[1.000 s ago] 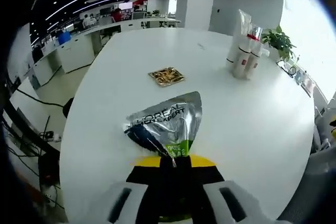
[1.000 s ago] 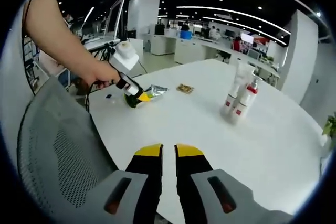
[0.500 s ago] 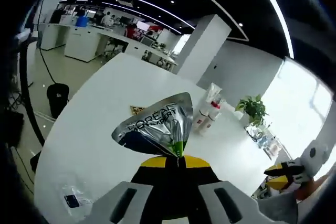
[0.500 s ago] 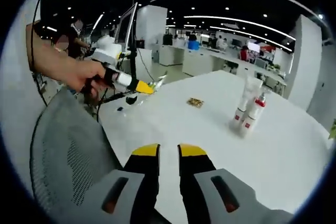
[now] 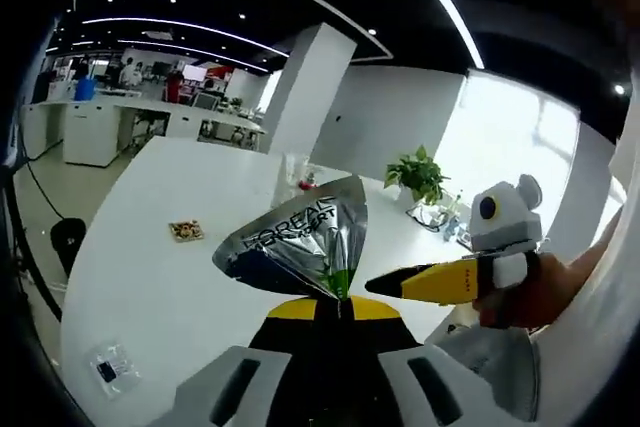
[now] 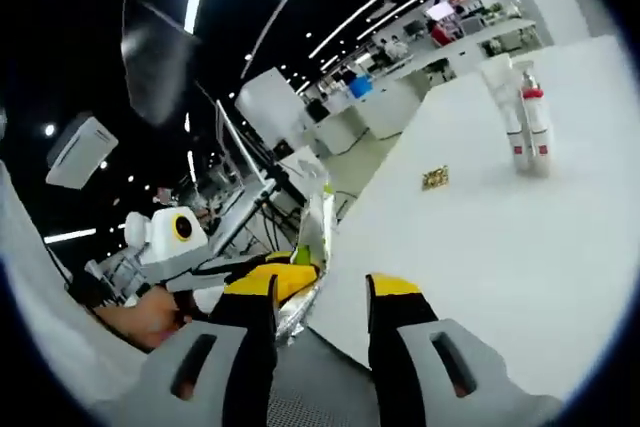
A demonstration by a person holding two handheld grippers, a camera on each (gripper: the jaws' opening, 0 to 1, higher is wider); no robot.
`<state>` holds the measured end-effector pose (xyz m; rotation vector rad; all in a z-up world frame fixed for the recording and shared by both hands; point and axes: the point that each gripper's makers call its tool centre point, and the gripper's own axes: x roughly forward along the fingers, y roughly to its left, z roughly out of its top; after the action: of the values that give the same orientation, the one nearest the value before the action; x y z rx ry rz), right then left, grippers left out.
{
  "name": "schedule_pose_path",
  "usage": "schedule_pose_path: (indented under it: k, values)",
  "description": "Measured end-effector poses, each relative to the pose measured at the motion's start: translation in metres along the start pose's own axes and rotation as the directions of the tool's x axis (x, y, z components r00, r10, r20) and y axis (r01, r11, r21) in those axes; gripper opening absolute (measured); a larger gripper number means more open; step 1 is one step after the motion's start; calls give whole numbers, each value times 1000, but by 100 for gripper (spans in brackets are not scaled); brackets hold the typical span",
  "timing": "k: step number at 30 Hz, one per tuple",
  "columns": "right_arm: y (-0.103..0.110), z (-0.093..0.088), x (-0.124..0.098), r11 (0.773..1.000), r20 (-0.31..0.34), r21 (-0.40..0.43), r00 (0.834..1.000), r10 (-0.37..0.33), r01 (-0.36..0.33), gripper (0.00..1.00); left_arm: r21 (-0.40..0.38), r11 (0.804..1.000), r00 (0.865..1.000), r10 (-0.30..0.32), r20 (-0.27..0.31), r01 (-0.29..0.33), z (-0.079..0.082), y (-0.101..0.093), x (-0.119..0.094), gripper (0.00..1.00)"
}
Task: Arrange the skincare products in the storage area until every visible bottle or jar stands upright without overlapping.
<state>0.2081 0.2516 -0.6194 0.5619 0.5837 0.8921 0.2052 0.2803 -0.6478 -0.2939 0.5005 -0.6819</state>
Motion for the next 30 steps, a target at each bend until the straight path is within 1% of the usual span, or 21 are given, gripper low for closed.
schedule_pose_path:
  k: [1, 2, 3, 4, 6, 7, 8, 9, 10, 11, 13, 14, 15, 16, 20, 25, 28, 30]
  values:
    - [2, -1, -2, 1000, 5, -3, 1000, 4, -4, 33, 20, 1000, 999, -1, -49, 2, -10, -2, -1, 8]
    - [3, -5, -4, 1000, 5, 19, 1000, 17, -17, 33, 61, 998, 998, -5, -62, 8, -11, -6, -1, 8]
    - [3, -7, -5, 999, 5, 33, 1000, 20, -20, 33, 87, 996, 999, -23, -42, 27, -8, -12, 1, 8]
    - [3, -10, -6, 999, 4, 31, 1000, 17, -17, 33, 85, 995, 998, -40, -38, 43, -7, -18, 1, 8]
    - [1, -17, -9, 999, 2, 47, 1000, 14, -14, 32, 92, 994, 998, -49, -51, 53, -11, -25, 1, 8]
    - [2, -18, -10, 998, 7, 56, 1000, 18, -19, 32, 142, 988, 995, -48, -87, 60, -19, -28, -1, 8]
    - [2, -19, -11, 998, 12, 64, 1000, 23, -24, 30, 172, 983, 993, -45, -113, 64, -25, -30, -2, 8]
    - [5, -21, -11, 997, 7, 70, 999, 36, -36, 28, 185, 980, 990, -53, -130, 77, -30, -35, -4, 8]
    - [7, -20, -10, 997, 2, 67, 999, 44, -44, 26, 194, 977, 989, -56, -138, 83, -33, -38, -5, 8]
    - [6, -19, -10, 997, 6, 59, 999, 41, -41, 26, 220, 971, 988, -59, -140, 89, -35, -42, -7, 8]
    - [5, -20, -10, 998, 2, 56, 999, 40, -40, 22, 224, 970, 989, -61, -137, 91, -37, -46, -9, 8]
    - [3, -22, -11, 998, -8, 50, 999, 32, -31, 18, 217, 972, 989, -63, -134, 91, -38, -46, -11, 8]
    - [2, -23, -12, 999, -12, 46, 1000, 27, -26, 17, 221, 971, 989, -60, -133, 89, -38, -46, -12, 8]
    - [5, -25, -12, 997, -22, 60, 999, 41, -39, 17, 235, 969, 990, -53, -131, 82, -40, -46, -13, 8]
    - [5, -27, -13, 999, -24, 46, 999, 24, -23, 15, 235, 969, 990, -45, -132, 75, -41, -44, -11, 8]
    - [2, -28, -16, 996, -28, 83, 999, 22, -19, 10, 222, 972, 991, -52, -126, 80, -42, -46, -9, 9]
    - [1, -30, -16, 993, -36, 118, 999, 24, -20, 10, 231, 970, 991, -49, -126, 78, -44, -47, -10, 9]
    - [2, -30, -16, 992, -37, 122, 999, 26, -21, 10, 232, 970, 991, -47, -125, 76, -45, -48, -10, 9]
